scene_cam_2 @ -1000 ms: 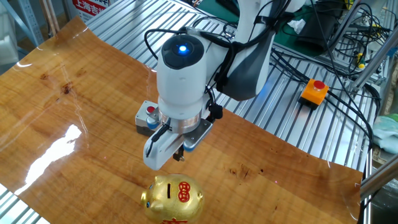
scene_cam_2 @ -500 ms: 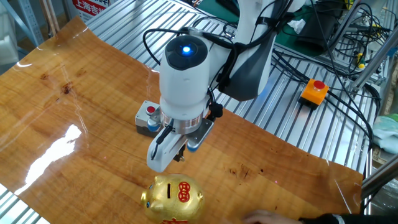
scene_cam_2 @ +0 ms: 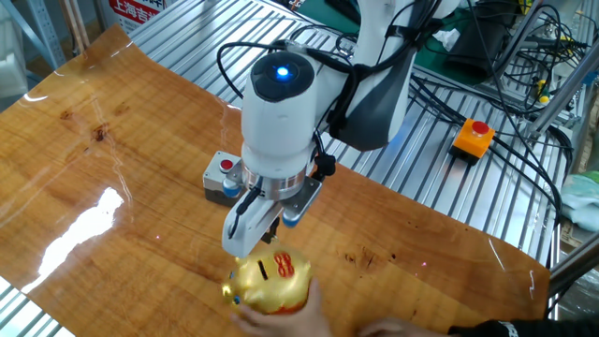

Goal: Drop coins into a piggy bank

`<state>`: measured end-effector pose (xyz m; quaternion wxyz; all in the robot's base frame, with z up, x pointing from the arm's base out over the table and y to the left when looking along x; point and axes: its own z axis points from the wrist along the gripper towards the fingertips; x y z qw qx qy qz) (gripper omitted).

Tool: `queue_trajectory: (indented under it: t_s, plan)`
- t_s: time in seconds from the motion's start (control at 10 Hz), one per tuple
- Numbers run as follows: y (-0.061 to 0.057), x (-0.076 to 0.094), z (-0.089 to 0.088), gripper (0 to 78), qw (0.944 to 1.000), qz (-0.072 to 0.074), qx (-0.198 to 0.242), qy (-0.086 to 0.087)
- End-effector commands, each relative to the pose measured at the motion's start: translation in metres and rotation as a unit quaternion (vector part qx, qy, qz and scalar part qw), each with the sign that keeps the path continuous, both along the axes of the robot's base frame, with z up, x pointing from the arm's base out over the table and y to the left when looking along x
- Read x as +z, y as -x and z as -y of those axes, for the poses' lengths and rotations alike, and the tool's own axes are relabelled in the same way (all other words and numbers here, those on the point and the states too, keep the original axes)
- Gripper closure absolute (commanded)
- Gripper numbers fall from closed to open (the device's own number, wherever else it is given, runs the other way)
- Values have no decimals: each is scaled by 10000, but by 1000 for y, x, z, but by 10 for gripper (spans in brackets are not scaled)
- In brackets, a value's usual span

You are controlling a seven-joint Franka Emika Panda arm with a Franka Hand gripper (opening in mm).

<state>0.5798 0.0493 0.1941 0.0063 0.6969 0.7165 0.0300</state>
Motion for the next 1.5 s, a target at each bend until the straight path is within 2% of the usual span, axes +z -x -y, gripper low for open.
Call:
queue_trajectory:
  t_s: [0.1, 1.0, 1.3, 1.5]
  plan:
    - [-2, 1, -3, 763, 9996, 78, -207, -185]
    - [-10, -7, -12, 763, 9996, 86, -254, -103]
    - [-8, -8, -12, 763, 9997, 91, -224, -61]
    - [-2, -11, -13, 763, 9998, 96, -157, -20]
